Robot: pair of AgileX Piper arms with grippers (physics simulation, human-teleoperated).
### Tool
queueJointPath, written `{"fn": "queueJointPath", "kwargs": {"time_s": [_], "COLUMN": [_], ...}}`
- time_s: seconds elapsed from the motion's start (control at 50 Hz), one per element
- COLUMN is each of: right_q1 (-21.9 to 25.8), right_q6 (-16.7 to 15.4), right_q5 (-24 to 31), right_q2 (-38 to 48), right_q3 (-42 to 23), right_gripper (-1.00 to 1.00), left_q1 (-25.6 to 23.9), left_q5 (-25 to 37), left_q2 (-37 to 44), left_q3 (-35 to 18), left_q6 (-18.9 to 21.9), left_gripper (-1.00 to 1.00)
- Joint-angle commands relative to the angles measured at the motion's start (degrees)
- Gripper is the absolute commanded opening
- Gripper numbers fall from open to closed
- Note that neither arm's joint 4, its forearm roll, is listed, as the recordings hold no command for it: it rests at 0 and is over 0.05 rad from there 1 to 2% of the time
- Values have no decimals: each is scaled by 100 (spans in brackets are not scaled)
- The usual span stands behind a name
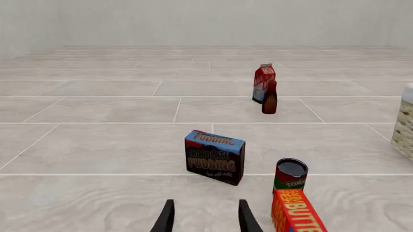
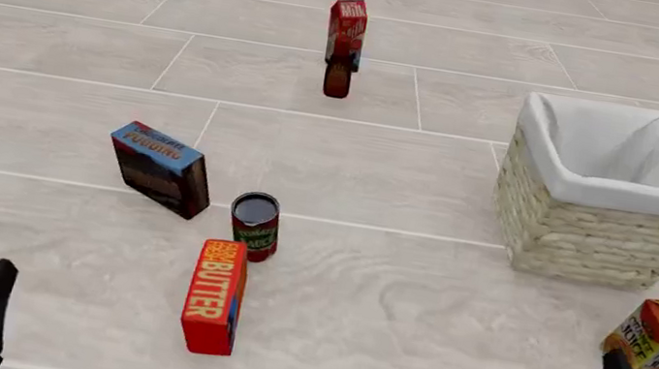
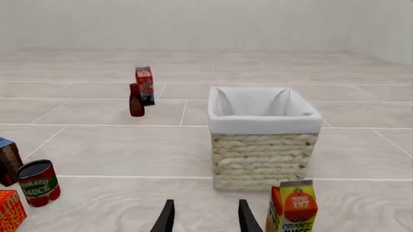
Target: Pick the tomato sauce and place it in the basket.
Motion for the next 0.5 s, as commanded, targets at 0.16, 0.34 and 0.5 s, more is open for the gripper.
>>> {"fn": "queueJointPath", "kwargs": {"time_s": [0.16, 0.34, 0.5], "right_q1": [-27, 124, 328], "right_q6": [-269, -335, -542], "right_q5": [67, -396, -703], "right_q2": [76, 905, 1536], "right_q3": [7, -264, -581], "right_gripper": [100, 100, 100], "left_q1": [0, 0, 0], "left_q5": [0, 0, 0], "left_q2": [0, 0, 0], "left_q3": [0, 0, 0], "left_q6": [0, 0, 0], "left_gripper": [100, 100, 100]}}
